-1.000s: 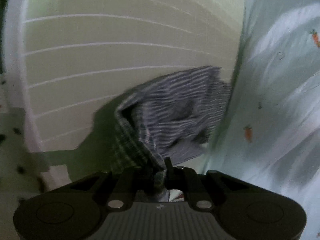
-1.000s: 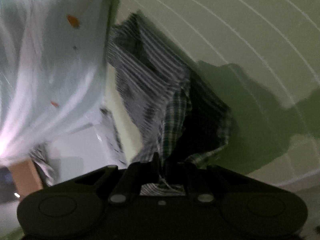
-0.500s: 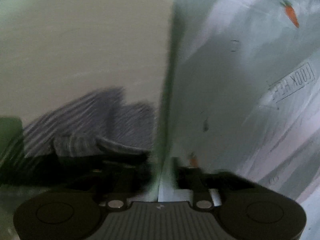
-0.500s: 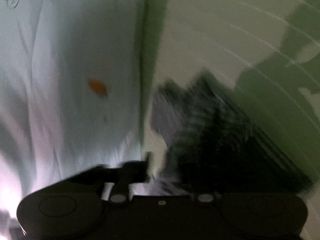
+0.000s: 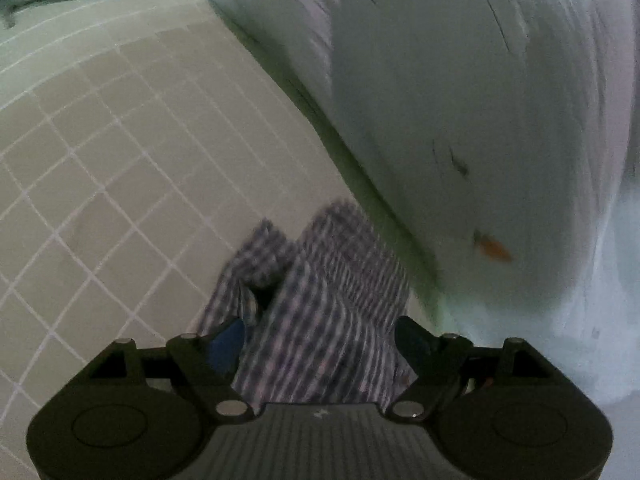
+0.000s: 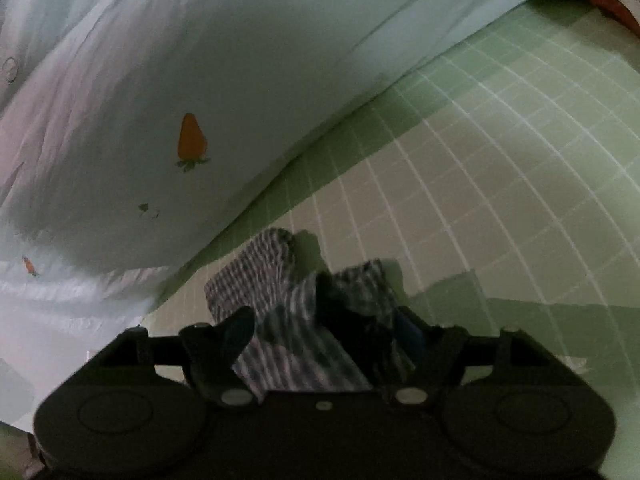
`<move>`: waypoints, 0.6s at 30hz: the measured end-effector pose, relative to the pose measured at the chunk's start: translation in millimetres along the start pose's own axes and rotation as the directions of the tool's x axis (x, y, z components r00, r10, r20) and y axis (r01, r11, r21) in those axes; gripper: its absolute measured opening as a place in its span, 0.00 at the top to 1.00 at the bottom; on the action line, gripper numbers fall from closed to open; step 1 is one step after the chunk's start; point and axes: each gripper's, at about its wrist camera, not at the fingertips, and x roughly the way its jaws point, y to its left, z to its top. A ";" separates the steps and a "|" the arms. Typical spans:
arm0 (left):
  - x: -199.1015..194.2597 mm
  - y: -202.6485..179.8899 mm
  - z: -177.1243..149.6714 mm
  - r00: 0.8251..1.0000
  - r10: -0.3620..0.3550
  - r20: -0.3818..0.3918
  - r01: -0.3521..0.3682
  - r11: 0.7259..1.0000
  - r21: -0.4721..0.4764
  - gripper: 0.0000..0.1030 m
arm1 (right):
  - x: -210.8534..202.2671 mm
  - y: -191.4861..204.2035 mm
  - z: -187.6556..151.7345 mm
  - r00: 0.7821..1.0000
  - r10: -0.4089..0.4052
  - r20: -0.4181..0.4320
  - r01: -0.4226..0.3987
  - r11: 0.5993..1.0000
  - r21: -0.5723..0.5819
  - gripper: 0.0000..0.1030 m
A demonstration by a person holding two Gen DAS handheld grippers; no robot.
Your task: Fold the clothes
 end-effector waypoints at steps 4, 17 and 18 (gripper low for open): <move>24.6 -2.4 -10.5 0.998 0.034 -0.055 -0.028 0.995 0.094 0.52 | 11.5 1.3 -8.2 0.998 0.016 -0.061 -0.020 0.997 -0.077 0.18; 41.3 -50.4 30.1 0.979 0.147 0.140 -0.183 0.936 0.299 0.69 | 28.6 17.4 31.1 0.987 0.152 0.048 -0.149 0.986 -0.071 0.63; 42.2 -46.2 28.3 0.972 0.194 0.136 -0.226 0.930 0.290 0.54 | 35.7 19.8 31.7 0.998 0.055 0.033 -0.052 0.994 -0.092 0.40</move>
